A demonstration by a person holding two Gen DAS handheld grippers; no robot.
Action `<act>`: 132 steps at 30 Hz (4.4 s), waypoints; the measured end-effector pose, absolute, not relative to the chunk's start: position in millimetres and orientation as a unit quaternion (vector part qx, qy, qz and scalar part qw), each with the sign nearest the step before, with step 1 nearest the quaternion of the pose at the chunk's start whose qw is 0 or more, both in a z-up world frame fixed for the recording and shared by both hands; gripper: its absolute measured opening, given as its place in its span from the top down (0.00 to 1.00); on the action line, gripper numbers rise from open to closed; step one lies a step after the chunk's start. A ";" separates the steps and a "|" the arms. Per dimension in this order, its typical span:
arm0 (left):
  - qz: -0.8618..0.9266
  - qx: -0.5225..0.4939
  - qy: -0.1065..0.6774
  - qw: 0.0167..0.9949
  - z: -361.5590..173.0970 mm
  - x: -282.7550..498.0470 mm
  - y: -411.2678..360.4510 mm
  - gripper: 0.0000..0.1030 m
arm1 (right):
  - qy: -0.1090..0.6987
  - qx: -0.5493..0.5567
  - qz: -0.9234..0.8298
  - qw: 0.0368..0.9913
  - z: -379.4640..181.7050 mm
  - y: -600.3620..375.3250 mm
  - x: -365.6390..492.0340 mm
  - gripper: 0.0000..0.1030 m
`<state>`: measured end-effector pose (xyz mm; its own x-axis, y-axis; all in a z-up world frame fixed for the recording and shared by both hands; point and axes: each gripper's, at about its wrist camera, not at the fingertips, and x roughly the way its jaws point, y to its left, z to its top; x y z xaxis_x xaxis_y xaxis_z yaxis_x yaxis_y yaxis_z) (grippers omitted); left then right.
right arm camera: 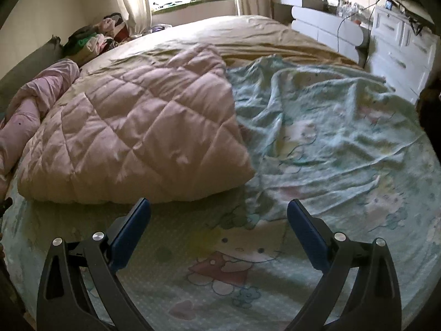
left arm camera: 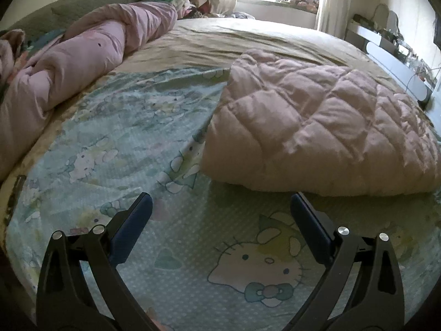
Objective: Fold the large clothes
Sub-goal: 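Move both open grippers to the side of the folded comforter, then grasp the comforter side with both grippers and lift it, then fold the lifted comforter side over the bundle with both grippers and release, then pull both open grippers back from the folded comforter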
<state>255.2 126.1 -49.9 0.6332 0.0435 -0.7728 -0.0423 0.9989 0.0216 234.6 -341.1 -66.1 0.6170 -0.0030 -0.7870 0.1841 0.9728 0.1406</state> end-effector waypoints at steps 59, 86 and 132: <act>-0.108 -0.249 0.478 0.835 -56.3 379.4 143.3 0.60 | 0.470 0.257 0.059 0.842 -61.5 -354.5 373.2 0.62; -0.118 -0.105 0.374 0.914 29.0 242.0 103.1 0.69 | 0.317 0.040 0.117 0.940 48.2 -258.6 224.3 0.75; -0.034 -0.033 0.349 0.936 30.7 90.8 86.4 0.09 | 0.247 0.042 -0.035 0.968 71.8 -263.9 60.3 0.04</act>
<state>90.8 86.4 30.7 0.7534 -0.0871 -0.6517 0.0414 0.9955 -0.0852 60.3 -263.9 71.8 0.8758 -0.0466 -0.4803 0.0883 0.9940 0.0646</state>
